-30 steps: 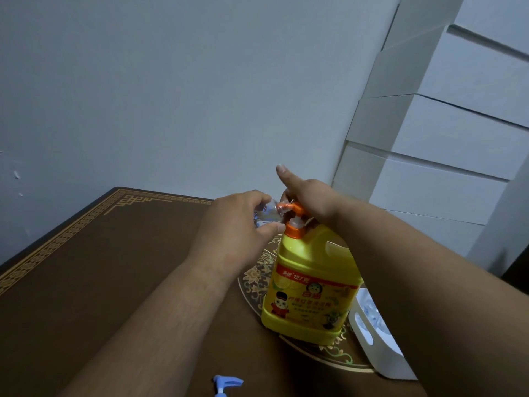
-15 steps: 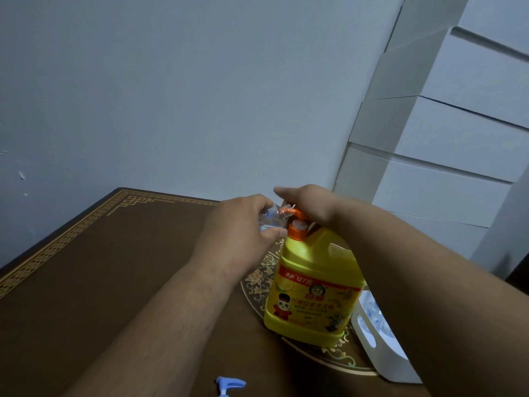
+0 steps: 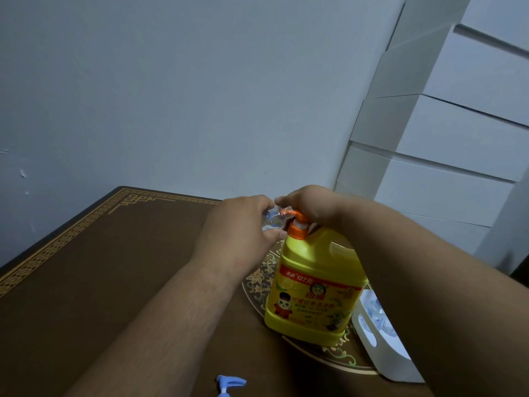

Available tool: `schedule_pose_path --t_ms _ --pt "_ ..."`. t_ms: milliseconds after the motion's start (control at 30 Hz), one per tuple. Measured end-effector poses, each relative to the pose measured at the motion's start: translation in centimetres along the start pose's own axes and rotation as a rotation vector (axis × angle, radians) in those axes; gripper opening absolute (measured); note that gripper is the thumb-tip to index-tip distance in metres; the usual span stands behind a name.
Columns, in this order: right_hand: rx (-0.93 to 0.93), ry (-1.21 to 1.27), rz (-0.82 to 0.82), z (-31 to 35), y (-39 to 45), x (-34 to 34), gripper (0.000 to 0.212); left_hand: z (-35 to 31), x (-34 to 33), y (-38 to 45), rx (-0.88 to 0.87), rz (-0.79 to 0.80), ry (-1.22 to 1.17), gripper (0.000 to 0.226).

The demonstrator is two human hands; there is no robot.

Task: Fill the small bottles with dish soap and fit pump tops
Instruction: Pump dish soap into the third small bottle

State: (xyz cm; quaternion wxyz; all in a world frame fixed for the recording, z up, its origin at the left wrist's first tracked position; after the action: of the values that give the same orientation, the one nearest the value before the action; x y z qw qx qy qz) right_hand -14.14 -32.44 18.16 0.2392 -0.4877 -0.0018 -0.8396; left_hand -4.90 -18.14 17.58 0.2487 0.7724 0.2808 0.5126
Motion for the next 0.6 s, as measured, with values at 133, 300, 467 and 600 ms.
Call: schedule_pose_path --t_ms 133,300,467,600 --pt "0.024 -0.122 0.026 0.3 -0.1 -0.6 0.065 0.3 -0.2 0.0 0.017 0.017 -0.029 0.047" --pt "0.036 0.082 -0.010 0.2 -0.7 0.1 0.050 0.4 0.0 0.0 0.018 -0.026 -0.055 0.049" --pt "0.085 0.145 -0.060 0.2 -0.6 1.1 0.087 0.1 0.2 0.1 0.009 -0.071 -0.048 0.050" --pt "0.077 0.138 -0.078 0.2 -0.7 1.2 0.096 0.0 0.1 0.0 0.009 -0.068 -0.028 0.051"
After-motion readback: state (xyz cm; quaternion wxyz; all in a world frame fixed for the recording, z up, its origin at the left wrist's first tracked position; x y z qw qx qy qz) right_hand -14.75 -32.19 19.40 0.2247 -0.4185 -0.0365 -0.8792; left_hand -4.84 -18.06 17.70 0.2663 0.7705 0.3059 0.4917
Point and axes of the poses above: each hand's wrist, its own y-axis towards the middle knuckle, its own x-axis out of the back of the hand, z = x × y, the point moved 9 cm from there along y, towards the middle knuckle, and after that the axes turned 14 degrees about -x, right-handed, at the moved point
